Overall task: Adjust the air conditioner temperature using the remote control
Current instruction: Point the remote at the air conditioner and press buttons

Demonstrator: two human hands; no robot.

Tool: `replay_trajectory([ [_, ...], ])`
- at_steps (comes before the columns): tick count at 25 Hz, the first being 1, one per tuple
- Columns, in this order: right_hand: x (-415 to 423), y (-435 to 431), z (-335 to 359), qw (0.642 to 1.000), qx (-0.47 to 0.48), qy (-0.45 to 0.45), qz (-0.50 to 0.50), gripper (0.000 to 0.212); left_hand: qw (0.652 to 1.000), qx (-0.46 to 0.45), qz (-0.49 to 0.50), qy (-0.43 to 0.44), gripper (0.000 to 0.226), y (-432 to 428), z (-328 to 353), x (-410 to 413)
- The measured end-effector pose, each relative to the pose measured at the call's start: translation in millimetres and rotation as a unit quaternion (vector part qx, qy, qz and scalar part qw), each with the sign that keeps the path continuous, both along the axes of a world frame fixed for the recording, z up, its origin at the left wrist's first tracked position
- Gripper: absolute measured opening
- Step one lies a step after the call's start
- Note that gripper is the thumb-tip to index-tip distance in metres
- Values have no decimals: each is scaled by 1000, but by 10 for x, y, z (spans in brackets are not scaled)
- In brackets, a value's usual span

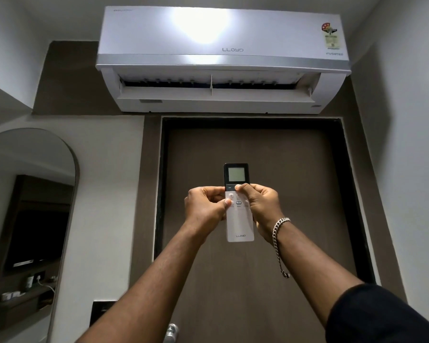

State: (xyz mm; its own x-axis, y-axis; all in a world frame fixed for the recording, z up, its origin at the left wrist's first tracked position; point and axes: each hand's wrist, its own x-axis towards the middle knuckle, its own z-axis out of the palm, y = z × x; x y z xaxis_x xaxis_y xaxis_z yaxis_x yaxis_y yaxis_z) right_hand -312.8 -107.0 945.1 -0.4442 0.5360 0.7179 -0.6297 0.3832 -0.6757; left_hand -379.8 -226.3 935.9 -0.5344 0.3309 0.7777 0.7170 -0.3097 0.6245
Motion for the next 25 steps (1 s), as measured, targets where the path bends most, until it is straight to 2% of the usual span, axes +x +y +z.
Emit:
replay_trajectory([
  [10,71,-56,-11,999,25,-1,30,3,999,3,-19,-28,36,-69,5,7],
  [25,178,-42,-74,998,47,-11,43,17,999,5,-23,-34,34,-30,-2,28],
])
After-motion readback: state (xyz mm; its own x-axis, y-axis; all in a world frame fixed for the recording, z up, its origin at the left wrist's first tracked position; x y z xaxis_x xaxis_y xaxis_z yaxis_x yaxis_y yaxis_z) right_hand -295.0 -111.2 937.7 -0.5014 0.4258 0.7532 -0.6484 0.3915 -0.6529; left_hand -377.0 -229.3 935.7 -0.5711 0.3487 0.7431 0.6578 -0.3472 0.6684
